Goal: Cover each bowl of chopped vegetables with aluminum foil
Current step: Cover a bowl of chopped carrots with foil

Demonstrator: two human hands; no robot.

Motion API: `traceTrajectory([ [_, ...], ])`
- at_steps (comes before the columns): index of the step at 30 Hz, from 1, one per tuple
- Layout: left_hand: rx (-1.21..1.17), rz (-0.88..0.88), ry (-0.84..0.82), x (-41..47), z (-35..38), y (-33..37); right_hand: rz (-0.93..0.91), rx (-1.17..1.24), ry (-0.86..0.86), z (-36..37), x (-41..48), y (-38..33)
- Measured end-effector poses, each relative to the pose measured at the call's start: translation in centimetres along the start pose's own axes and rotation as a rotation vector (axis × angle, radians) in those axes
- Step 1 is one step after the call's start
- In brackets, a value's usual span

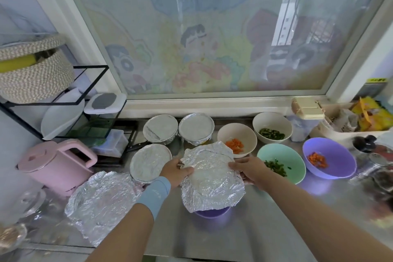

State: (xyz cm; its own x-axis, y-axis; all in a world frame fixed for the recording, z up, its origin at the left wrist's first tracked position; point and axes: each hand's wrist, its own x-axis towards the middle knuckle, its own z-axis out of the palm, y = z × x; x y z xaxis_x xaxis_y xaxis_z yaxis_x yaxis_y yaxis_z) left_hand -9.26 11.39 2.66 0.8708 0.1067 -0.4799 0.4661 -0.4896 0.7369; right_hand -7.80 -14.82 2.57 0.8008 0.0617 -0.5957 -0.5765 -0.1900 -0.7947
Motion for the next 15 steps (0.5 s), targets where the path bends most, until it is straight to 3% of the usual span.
traceTrajectory([
  [8,-0.025,0.025,0.059,-0.1,-1.3,-2.0,0.012,0.062,0.161,3.1,-1.7,-0.4],
  [15,-0.067,0.068,0.078,-0.2,-1.6,-2.8,-0.118,-0.148,0.472,5.6,-1.7,0.5],
])
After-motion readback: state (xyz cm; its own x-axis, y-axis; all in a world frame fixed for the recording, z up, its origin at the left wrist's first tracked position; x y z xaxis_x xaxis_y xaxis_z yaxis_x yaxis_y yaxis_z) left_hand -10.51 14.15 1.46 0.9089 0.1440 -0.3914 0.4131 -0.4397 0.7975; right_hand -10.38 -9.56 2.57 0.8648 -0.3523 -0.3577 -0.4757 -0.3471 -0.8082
